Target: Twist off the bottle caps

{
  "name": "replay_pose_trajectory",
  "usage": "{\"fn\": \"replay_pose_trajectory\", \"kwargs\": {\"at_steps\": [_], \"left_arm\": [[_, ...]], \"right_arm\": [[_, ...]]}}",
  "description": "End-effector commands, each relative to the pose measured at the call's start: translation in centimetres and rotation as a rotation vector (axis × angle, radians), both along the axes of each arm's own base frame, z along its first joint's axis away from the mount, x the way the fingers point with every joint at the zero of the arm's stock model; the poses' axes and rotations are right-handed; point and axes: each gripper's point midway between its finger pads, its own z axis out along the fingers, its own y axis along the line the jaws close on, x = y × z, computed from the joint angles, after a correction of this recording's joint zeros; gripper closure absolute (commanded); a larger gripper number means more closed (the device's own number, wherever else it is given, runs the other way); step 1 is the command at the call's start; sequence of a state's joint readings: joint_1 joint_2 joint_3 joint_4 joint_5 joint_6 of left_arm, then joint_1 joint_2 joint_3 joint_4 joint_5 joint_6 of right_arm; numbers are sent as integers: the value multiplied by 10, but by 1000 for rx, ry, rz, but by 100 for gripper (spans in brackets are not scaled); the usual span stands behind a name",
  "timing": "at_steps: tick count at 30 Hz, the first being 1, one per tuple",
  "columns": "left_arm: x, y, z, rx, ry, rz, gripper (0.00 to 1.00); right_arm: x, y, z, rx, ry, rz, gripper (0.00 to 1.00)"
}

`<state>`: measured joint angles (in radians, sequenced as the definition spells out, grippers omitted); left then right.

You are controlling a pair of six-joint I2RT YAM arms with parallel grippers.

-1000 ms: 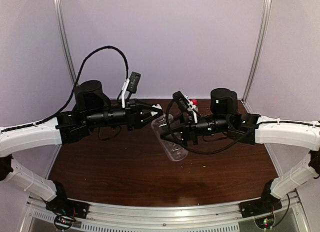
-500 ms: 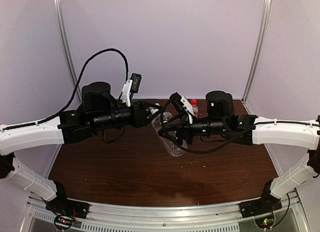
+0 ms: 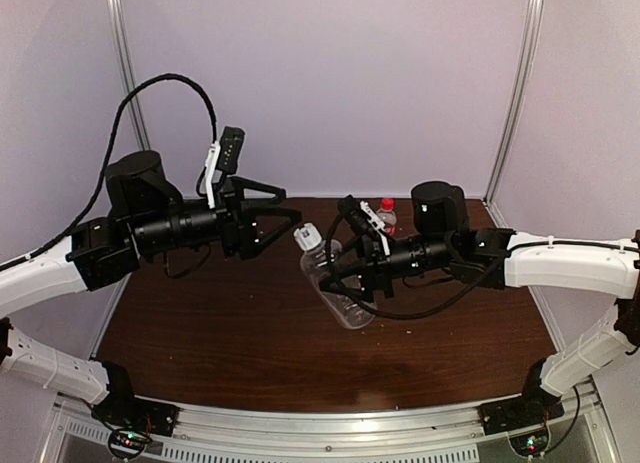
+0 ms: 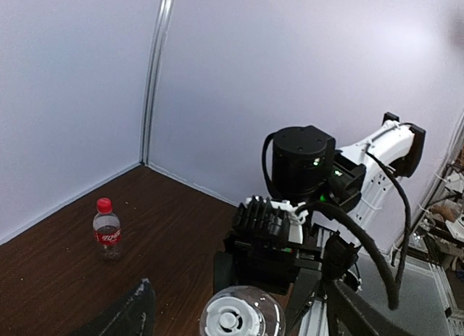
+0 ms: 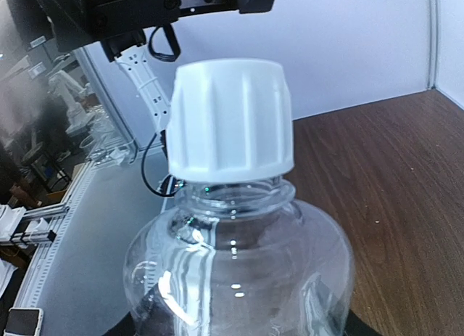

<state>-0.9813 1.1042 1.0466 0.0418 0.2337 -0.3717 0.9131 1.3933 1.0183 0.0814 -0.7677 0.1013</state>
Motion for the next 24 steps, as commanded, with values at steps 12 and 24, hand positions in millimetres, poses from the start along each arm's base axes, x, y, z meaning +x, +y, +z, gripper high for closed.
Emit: {"fn": "replay_pose_trajectory", "kwargs": {"at_steps": [12,24], "left_arm": [[-65,-24,17,22,-230,-472,24],[-69,-37,5,12,-179,-566,54]], "right_arm": [[-61,-4,42,160,80,389,55],[-62,-4,44,170,82,394,55]]}}
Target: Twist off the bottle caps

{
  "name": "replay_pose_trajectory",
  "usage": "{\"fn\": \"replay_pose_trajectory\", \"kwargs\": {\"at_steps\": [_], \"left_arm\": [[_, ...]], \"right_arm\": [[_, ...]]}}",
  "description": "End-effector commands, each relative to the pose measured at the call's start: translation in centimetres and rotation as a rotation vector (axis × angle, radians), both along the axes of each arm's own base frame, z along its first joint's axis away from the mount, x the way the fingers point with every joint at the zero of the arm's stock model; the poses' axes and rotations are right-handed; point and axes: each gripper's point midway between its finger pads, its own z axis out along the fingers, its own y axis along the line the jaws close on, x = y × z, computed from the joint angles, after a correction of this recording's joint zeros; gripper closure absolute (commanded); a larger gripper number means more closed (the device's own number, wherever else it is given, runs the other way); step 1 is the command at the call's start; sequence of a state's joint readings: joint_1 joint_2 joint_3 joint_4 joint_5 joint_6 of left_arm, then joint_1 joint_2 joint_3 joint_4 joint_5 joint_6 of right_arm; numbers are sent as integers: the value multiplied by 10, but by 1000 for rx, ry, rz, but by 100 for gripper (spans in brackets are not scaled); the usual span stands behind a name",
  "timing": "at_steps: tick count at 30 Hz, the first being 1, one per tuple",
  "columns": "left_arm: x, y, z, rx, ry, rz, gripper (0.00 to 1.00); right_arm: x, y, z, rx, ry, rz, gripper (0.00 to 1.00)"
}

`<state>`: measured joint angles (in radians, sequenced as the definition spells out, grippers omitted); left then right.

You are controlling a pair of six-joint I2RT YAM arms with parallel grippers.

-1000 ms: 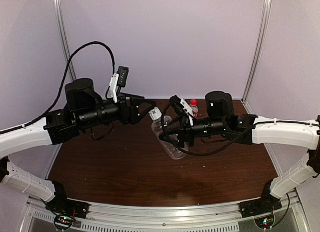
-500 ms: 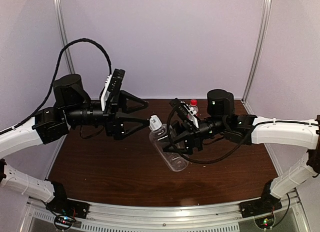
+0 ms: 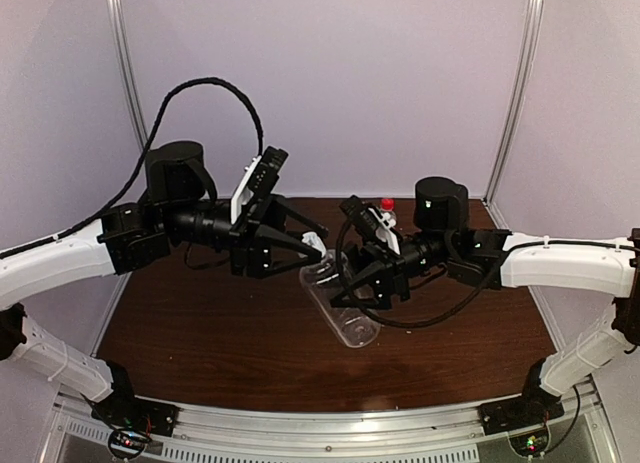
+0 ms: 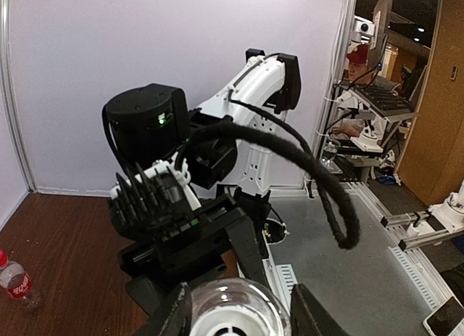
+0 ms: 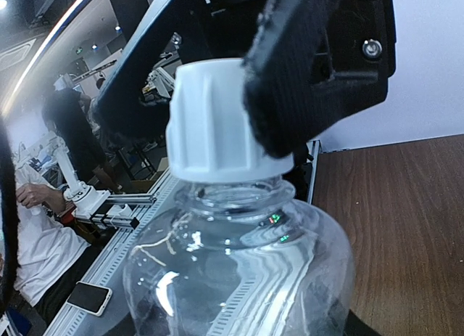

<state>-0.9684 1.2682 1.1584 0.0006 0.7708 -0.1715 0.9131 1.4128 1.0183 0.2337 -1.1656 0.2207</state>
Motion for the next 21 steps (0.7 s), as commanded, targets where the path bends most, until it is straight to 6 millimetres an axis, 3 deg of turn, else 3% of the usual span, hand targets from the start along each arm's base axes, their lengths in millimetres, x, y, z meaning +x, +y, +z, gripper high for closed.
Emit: {"fn": "replay_pose_trajectory", "kwargs": {"at_steps": [1,8,13,21], "left_arm": [[-6,3,18,-68,-32,-42,57],[0,2,13,-54,-3,0,82],[15,3,11,-38,33,96,87],[97,21,-4,26,304,649,96]], "right_arm": [[-2,0,13,42,-19,18,56],[8,2,11,19,-40,-45,57],[30,3,11,-23,-87,-202,58],[101,-10,1,-131,-184,-636,58]]}}
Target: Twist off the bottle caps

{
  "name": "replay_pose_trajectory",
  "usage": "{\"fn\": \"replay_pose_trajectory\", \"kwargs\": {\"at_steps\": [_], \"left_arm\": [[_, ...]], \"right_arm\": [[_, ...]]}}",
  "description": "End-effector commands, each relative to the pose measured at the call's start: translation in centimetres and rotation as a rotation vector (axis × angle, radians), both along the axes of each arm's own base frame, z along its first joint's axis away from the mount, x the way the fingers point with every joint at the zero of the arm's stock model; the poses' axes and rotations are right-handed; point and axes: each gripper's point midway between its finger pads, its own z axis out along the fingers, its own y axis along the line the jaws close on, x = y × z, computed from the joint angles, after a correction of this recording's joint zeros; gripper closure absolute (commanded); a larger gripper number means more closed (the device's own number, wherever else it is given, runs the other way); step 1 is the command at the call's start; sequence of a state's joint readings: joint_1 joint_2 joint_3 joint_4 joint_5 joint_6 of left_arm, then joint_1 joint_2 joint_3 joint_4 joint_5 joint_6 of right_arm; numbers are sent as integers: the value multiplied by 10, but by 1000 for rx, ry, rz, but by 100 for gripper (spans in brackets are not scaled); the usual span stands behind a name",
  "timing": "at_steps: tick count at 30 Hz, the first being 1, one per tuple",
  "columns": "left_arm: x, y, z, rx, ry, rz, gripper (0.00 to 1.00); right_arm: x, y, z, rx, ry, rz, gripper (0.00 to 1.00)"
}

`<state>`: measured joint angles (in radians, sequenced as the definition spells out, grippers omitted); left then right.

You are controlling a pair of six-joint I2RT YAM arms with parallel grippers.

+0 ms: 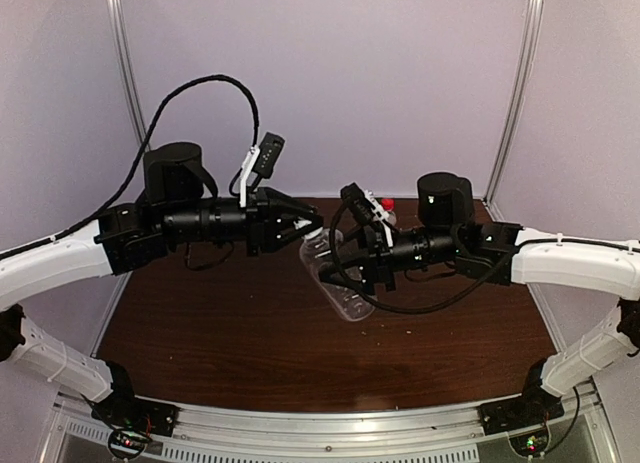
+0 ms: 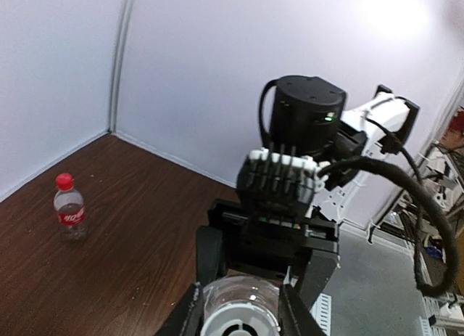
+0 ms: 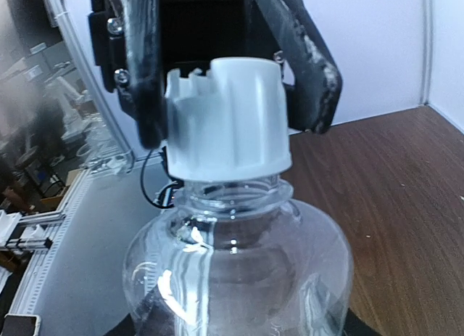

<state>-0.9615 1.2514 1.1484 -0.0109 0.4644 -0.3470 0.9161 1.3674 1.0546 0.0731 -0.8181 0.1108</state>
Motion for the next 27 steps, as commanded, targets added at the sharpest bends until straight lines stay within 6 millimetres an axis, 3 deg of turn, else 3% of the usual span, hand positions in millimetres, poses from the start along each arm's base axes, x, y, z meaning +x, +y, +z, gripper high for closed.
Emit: {"fn": "replay_pose_trajectory", "kwargs": {"at_steps": [1,5,9,16,23,27], "left_arm": [[50,18,-2,0,176,369,96],[62,15,-7,-2,221,445,95],[63,8,-9,-2,229,427,86],[52,3,1,-15,173,347,54],[34,17,14,-8,63,271,29],[14,20,21,-13,0,137,19]], "right_arm": [[58,-14,3,-55,-78,-347,58],[74,-18,-5,-76,-78,-437,59],[72,-18,-5,-61,-75,-433,59],[56,-12,-8,-55,-67,-330,59],[31,-12,-5,-32,-72,-202,57],[14,-10,-3,-14,-60,-96,55]]}}
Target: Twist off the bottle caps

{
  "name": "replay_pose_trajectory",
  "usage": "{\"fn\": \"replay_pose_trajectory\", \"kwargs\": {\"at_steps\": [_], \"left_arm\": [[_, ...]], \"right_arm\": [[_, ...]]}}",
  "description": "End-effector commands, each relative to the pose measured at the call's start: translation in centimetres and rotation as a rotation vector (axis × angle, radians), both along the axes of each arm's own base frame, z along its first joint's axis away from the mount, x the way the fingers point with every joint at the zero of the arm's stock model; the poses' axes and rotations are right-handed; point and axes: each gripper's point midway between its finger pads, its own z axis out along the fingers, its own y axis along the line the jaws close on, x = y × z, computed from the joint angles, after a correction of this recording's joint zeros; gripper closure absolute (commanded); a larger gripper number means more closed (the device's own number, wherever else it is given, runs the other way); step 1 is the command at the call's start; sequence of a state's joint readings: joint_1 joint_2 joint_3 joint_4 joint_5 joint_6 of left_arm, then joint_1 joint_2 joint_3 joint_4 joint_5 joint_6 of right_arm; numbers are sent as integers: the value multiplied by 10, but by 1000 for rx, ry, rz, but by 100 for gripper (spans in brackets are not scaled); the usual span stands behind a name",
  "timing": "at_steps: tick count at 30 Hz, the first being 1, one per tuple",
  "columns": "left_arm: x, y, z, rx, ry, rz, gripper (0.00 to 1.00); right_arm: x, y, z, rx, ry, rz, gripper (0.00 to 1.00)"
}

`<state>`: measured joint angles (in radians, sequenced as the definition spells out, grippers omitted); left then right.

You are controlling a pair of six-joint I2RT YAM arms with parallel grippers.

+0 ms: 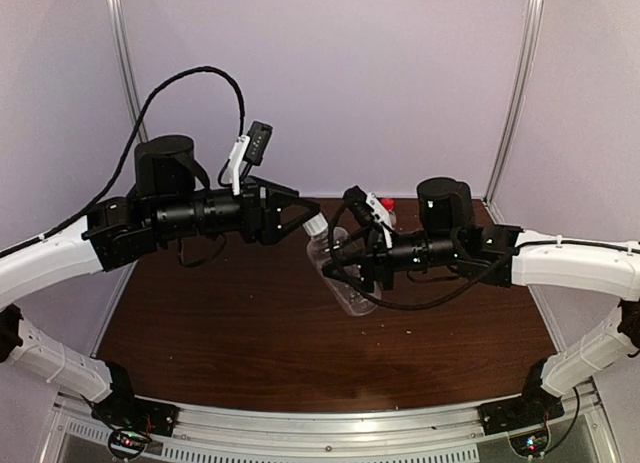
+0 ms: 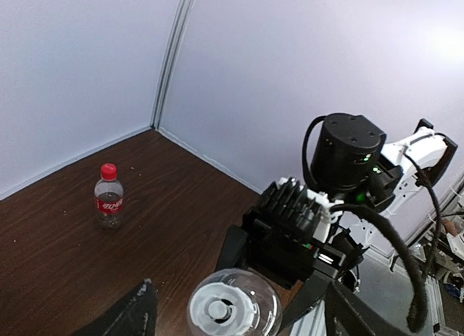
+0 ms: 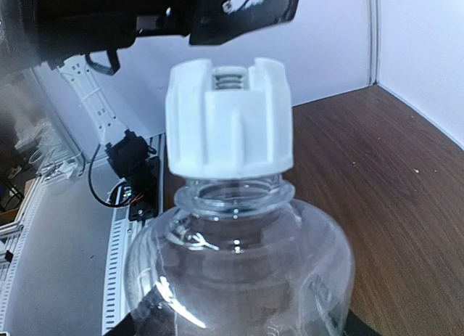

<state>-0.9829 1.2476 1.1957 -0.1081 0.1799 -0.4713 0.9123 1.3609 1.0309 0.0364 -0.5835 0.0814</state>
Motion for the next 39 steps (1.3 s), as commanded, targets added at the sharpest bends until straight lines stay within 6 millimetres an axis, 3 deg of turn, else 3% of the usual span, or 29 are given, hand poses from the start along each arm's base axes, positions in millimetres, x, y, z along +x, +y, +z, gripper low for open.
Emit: {"fn": "replay_pose_trajectory", "kwargs": {"at_steps": [1,6,11,19,28,32,39], "left_arm": [[-29,7,23,-29,-133,-182,17],[-53,13,26,-52,-195,-347,14],[-63,19,36,-130,-233,-452,14],[-76,9,38,-174,-255,-597,15],[-82,-5,23,-183,-234,-707,19],[-84,-8,18,-181,-230,-722,25],[-85,-8,10,-171,-213,-728,48]], "right_arm": [[-30,-1,20,72,-13,164,55],[-59,0,28,121,20,337,51],[-76,1,35,153,60,456,50],[-88,2,41,189,110,554,50],[-89,7,45,223,162,600,50],[-89,8,46,227,168,602,50],[-86,10,46,228,167,589,50]]}}
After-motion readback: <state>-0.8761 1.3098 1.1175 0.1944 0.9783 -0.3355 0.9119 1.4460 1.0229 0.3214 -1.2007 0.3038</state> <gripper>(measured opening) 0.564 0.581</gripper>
